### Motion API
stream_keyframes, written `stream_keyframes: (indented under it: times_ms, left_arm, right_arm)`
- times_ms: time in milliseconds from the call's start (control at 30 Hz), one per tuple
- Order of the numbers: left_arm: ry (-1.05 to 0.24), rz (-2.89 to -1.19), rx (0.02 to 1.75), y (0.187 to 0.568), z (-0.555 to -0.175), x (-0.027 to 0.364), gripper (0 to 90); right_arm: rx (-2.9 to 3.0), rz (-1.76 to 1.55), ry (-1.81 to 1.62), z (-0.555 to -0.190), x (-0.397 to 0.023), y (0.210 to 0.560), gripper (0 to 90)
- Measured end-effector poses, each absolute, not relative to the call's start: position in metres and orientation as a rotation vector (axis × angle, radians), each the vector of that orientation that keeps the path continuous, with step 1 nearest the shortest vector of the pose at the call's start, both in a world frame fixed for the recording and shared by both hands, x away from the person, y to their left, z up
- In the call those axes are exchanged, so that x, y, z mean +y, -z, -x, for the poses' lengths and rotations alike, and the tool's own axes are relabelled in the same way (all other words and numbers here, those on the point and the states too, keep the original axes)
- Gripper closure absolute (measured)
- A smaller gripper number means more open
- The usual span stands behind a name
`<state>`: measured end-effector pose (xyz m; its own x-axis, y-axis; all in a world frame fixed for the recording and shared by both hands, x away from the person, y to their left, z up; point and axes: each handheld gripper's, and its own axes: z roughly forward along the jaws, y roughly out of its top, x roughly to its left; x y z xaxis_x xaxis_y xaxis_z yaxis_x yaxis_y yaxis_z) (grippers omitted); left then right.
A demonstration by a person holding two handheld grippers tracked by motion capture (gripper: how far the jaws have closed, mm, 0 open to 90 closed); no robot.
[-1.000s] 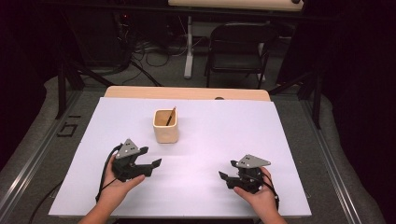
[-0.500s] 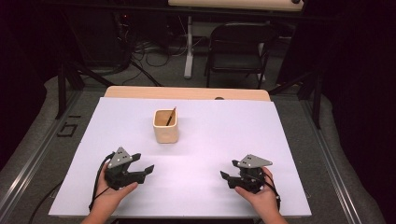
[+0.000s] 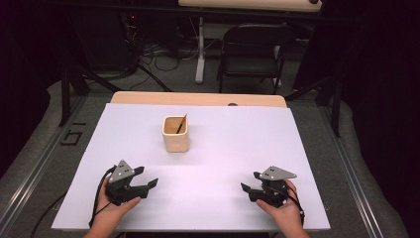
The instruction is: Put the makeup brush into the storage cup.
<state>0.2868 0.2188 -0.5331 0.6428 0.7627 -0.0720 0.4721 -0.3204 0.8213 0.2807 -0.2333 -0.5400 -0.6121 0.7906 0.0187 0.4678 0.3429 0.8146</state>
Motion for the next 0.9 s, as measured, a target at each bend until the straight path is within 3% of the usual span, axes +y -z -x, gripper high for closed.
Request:
stream_keyframes:
  times_ms: [900]
  left_arm:
    - [-0.429,-2.003,1.059,0.542,-0.298,0.238,30.9]
  right_arm:
    - [2.194,-1.182,-1.119,-0.286,-0.258,0.548,35.8]
